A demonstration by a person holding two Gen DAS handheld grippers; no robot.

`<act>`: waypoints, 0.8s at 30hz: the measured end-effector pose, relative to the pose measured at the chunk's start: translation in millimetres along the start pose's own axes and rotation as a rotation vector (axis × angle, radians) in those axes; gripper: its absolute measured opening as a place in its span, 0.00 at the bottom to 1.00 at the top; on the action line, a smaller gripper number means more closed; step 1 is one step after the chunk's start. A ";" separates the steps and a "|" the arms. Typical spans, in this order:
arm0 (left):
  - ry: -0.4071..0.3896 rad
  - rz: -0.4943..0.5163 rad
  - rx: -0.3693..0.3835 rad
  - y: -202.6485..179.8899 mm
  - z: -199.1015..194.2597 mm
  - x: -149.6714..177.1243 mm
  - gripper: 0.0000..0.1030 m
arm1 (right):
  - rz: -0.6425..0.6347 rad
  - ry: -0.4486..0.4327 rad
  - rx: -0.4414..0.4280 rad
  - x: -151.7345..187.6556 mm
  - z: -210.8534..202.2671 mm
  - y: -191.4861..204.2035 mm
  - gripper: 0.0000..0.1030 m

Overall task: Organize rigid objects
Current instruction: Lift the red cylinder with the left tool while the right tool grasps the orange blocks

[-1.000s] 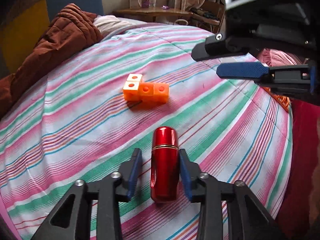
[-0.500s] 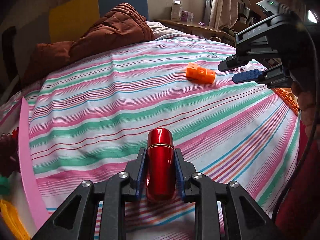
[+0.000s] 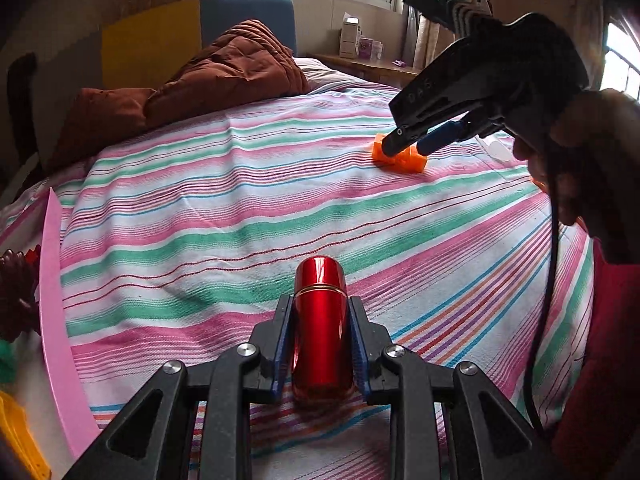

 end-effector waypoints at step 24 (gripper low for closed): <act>-0.006 -0.009 0.004 0.3 -2.4 1.1 0.27 | -0.210 0.046 -0.043 13.8 28.0 43.0 0.30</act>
Point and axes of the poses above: each gripper's, at about its wrist camera, not at the fingertips, and z roughly the way its jaws point, y to its left, x to its underside, the point moved 1 cm from there along z, roughly the way its jaws point, and after that the axes turned 12 degrees about -z, right-handed, at the moved point
